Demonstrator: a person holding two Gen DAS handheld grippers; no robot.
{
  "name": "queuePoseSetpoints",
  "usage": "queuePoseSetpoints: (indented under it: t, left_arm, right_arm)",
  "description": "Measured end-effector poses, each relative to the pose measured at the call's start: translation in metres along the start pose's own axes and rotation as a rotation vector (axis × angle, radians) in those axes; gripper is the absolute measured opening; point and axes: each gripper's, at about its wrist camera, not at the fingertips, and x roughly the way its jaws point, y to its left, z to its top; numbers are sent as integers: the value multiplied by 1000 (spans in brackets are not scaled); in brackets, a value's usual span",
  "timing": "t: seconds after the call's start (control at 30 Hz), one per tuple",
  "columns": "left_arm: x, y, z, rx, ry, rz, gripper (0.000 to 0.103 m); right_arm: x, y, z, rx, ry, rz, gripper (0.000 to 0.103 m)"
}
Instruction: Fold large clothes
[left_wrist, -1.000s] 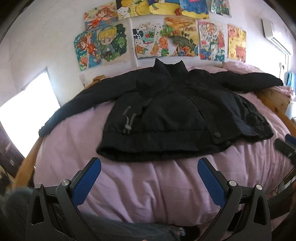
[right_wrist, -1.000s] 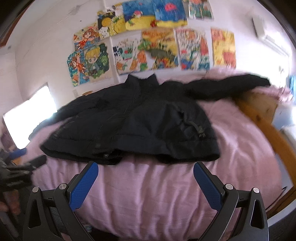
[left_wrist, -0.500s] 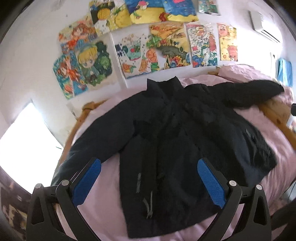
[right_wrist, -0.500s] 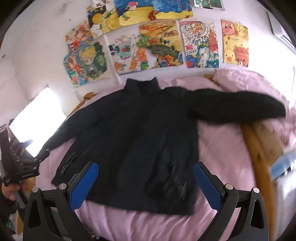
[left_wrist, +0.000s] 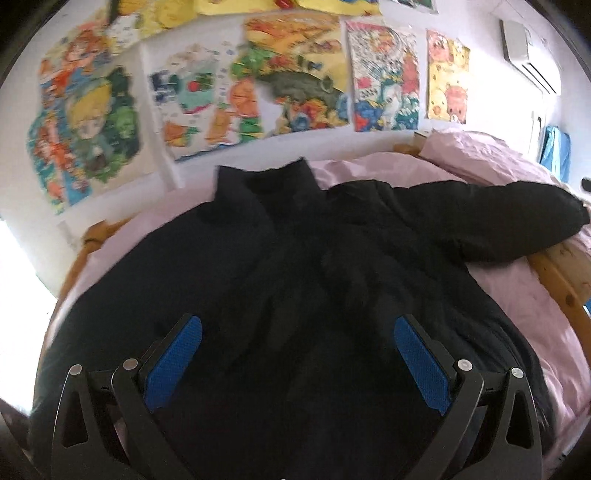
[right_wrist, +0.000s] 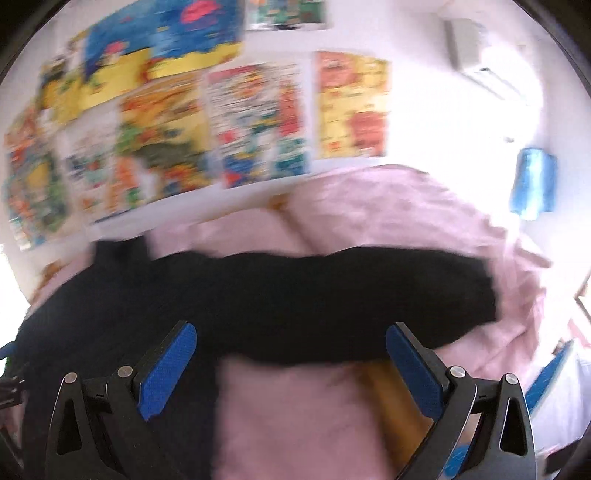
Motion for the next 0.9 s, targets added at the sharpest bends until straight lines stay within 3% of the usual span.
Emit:
queuePoseSetpoints:
  t: [0.1, 0.2, 0.3, 0.37, 0.53, 0.7, 0.77, 0.83, 0.9]
  left_arm:
    - [44, -19, 6, 31, 12, -53, 102]
    - [78, -36, 10, 69, 19, -94, 102]
    - [104, -45, 10, 90, 23, -125, 102]
    - [124, -47, 10, 96, 77, -136, 102]
    - [154, -44, 5, 76, 173, -164, 102]
    - [171, -44, -4, 67, 219, -180, 102]
    - [172, -44, -4, 67, 220, -182, 102]
    - [172, -43, -1, 64, 217, -183, 102]
    - [171, -40, 0, 58, 214, -182, 102]
  right_arm:
    - [25, -56, 4, 101, -14, -139, 103]
    - [44, -110, 1, 235, 8, -198, 103]
    - [47, -143, -3, 314, 14, -211, 103]
    - [49, -160, -7, 340, 16, -216, 103]
    - [61, -179, -10, 394, 13, -249, 103]
    - [76, -193, -21, 504, 40, -204, 102]
    - [79, -193, -26, 546, 37, -190, 90]
    - [78, -193, -27, 575, 20, -179, 69]
    - [77, -190, -26, 593, 4, -155, 58]
